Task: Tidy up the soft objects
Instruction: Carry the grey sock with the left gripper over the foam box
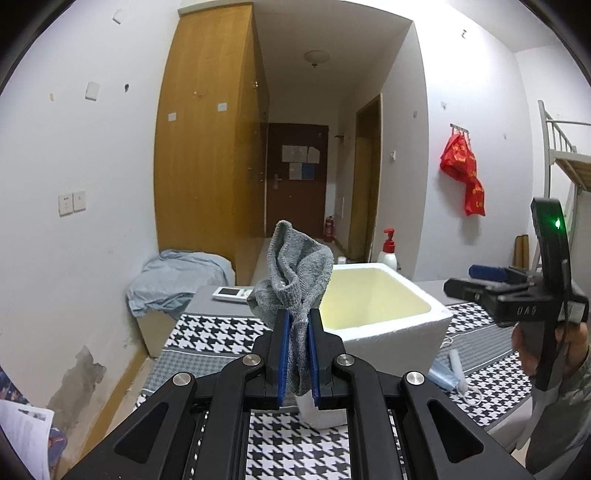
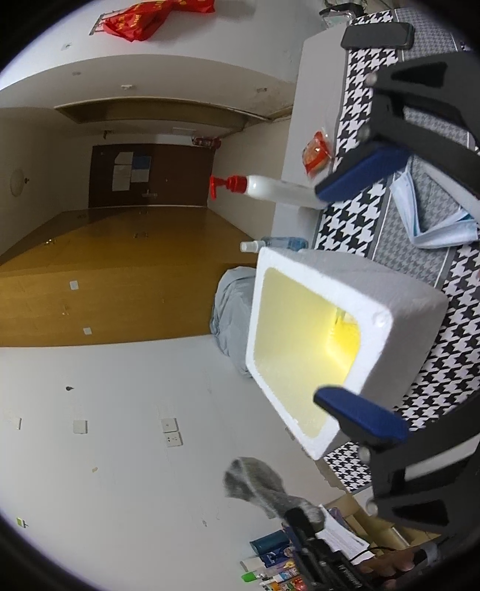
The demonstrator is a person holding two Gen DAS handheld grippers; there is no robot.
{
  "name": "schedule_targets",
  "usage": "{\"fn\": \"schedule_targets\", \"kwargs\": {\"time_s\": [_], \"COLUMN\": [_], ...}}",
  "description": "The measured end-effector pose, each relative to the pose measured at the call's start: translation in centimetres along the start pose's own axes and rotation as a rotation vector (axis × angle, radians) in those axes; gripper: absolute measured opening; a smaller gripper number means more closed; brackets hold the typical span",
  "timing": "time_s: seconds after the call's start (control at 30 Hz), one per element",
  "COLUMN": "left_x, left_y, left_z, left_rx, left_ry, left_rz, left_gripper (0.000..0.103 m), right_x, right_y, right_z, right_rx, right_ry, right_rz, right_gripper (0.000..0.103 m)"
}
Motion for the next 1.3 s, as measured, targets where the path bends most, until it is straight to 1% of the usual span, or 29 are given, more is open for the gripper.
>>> {"fn": "schedule_targets", "kwargs": {"time_s": [0.17, 0.43, 0.77, 1.0, 1.3], "left_x": [-0.8, -2.6, -4.3, -4.8, -5.7], "left_y": [0.6, 1.6, 2.3, 2.5, 2.7], "left_z": [0.4, 1.6, 4.0, 5.4, 7.2], "left_rx": [-0.003, -0.005, 0.021, 0.035, 0.060], "left_ry": [-0.018, -0.066, -0.126, -0.152, -0.178], "left_rz": [0.013, 0.035, 0.047, 0.049, 0.050], "left_gripper": [0.010, 0.010, 0.010, 0.010, 0.010], "right_x": [-1.0, -2.7, -5.4, -6.6, -8.1], "right_y": [-0.5, -1.3, -2.9, -3.7, -4.9], "right_z": [-0.4, -1.3, -1.8, -2.4, -2.6], "right_rx": [0.003, 0.002, 0.014, 0.009, 0.025], "right_ry": [-0.003, -0.033, -0.077, -0.103, -0.138], "right_rz": [0.016, 0.021, 0.045, 0.054, 0.079], "right_gripper": [0.103, 0.103, 0.103, 0.103, 0.103]}}
Point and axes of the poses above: each gripper's, at about its wrist camera, not at the fingertips, and z roughly the way its jaws point, x to its left, y to its top, the point moved 10 cm from there along z, roughly the way its jaws point, and after that the axes turned 10 degrees about -y, right-handed, at the moved point
